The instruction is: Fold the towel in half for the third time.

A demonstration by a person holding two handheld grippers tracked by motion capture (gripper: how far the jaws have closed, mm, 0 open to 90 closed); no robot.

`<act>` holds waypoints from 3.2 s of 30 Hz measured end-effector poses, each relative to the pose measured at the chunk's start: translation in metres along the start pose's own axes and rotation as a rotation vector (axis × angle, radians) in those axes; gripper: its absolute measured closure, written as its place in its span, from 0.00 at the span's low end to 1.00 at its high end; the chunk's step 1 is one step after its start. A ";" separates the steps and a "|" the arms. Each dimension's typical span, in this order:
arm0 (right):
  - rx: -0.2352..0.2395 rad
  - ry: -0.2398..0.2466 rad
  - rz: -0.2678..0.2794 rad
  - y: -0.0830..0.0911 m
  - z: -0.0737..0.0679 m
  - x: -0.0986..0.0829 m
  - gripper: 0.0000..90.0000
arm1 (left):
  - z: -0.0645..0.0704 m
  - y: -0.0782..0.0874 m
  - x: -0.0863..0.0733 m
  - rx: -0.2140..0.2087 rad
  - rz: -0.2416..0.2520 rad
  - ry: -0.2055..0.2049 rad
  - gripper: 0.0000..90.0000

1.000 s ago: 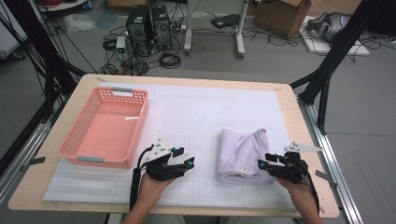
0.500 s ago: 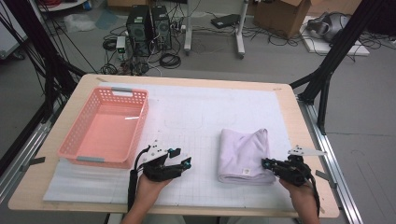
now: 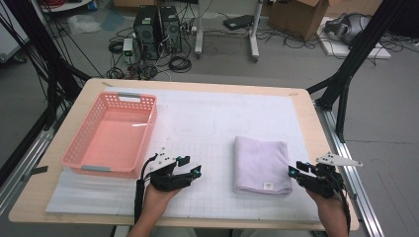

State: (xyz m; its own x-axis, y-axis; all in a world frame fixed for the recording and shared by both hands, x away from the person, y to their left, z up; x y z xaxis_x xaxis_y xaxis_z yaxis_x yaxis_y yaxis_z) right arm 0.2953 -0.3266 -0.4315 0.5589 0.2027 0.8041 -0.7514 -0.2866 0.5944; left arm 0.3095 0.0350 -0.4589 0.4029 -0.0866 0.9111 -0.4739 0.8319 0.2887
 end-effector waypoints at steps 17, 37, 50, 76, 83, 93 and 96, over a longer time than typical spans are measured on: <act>-0.061 0.115 -0.099 -0.061 0.009 -0.013 0.66 | -0.001 0.005 0.000 0.008 0.007 -0.004 0.47; 0.107 0.192 -0.149 -0.126 -0.067 0.053 0.64 | -0.004 0.007 0.000 0.012 0.008 -0.007 0.47; 0.224 0.270 -0.122 -0.138 -0.094 0.055 0.54 | -0.005 0.006 -0.001 0.010 0.000 -0.005 0.47; -0.025 0.074 -0.001 -0.066 0.003 0.028 0.71 | -0.002 0.006 -0.002 0.011 -0.001 -0.008 0.47; 0.060 0.136 -0.067 -0.046 -0.018 -0.015 0.77 | -0.001 0.003 -0.003 0.008 -0.007 -0.012 0.47; 0.110 0.100 0.004 -0.028 -0.031 -0.008 0.66 | -0.004 0.007 -0.001 0.019 0.005 -0.009 0.47; 0.183 0.129 0.008 -0.035 -0.060 0.003 0.62 | -0.003 0.007 -0.001 0.018 0.003 -0.010 0.47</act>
State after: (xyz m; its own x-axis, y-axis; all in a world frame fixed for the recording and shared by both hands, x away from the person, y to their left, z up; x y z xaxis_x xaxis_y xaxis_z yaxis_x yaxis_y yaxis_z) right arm 0.3022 -0.2594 -0.4492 0.4945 0.3142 0.8104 -0.6730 -0.4517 0.5857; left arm 0.3087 0.0425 -0.4588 0.3937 -0.0896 0.9149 -0.4892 0.8222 0.2911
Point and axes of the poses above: each handheld gripper's, and its own axes: y roughly backward along the jaws, x roughly out of its top, z roughly to its right, the point moved 7 cm from there along -y, roughly forward along the jaws, and after that the axes turned 10 degrees about -x, right-handed, at the moved point
